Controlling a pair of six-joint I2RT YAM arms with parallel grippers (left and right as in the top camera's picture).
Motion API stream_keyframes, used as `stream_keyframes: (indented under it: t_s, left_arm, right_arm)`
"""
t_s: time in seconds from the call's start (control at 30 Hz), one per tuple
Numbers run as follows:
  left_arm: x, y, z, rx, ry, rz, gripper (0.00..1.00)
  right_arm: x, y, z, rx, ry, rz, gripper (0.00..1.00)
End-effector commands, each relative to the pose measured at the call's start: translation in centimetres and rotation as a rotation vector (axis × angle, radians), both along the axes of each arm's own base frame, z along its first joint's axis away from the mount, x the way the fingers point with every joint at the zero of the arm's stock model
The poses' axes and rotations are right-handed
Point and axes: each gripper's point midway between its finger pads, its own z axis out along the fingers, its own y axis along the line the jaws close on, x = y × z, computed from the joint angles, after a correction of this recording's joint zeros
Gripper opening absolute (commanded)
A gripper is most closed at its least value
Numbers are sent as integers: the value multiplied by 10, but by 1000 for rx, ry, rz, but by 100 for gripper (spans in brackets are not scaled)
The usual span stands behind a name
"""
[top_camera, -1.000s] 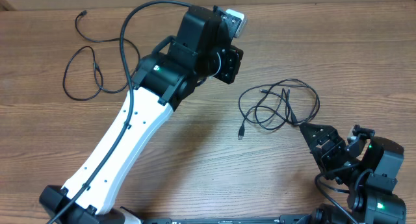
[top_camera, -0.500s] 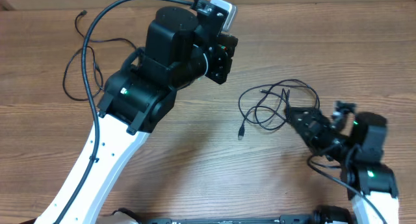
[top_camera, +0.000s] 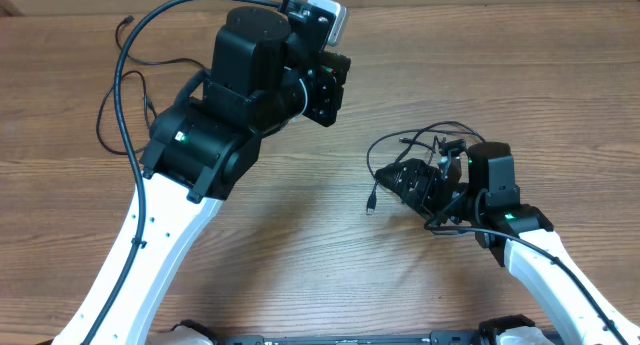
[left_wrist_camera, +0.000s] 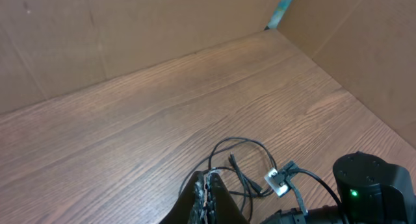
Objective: Untangle cables
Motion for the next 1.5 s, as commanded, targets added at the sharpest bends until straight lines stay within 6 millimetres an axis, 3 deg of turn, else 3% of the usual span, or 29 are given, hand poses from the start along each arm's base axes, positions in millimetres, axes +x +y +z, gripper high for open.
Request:
stream_keyframes:
  t_s: [0.0,0.3,0.33,0.47,0.57,0.63,0.77,0.83,0.87,0.9,0.93,0.97,1.07,1.17,1.27,1.37,1.47]
  left_arm:
    - [-16,5,27,-6,-92,-51,4]
    - [-42,29,67,15,-241,-29,4]
    - [-41,32,66,23,-240,-15,4]
    - [-42,39,40,93,-154,2,11]
    - [-41,41,38,107,-157,13,15]
    - [-39,40,44,94,-179,14,24]
    - [-38,39,46,89,-187,15,30]
    - [-38,39,46,90,-184,15,35]
    - [-39,40,45,92,-181,15,37]
    - [-39,40,44,94,-178,13,41]
    - [-40,40,42,97,-172,13,50]
    - [-40,40,41,101,-166,12,54]
    - [-41,41,38,106,-157,12,65]
    - [-42,41,36,109,-144,11,74]
    - [-41,40,18,142,-85,4,81]
    - [-38,36,-4,176,-12,-10,83]
    - [-41,13,-25,145,78,-123,92]
  right_arm:
    - [3,2,0,-7,-15,4,100]
    - [11,-5,-8,-89,-36,-49,100]
    - [12,-6,-8,-96,-43,-54,100]
    - [34,-45,-18,-250,-79,-218,100]
    - [40,-66,-29,-347,-68,-303,100]
    - [40,-66,-42,-381,-43,-302,100]
    - [56,-59,-57,-385,-64,-295,99]
    - [66,-53,-63,-360,-85,-283,86]
    - [72,-45,-64,-328,-103,-264,59]
    - [74,-41,-63,-306,-113,-251,42]
    - [78,-32,-53,-254,-149,-222,12]
    - [80,-27,-45,-226,-173,-206,4]
    - [86,-13,-8,-152,-238,-156,4]
    - [85,4,55,-75,-364,-60,4]
    - [73,8,111,-60,-461,-7,4]
    - [54,4,146,-79,-509,12,4]
    - [30,-1,171,-88,-554,21,4]
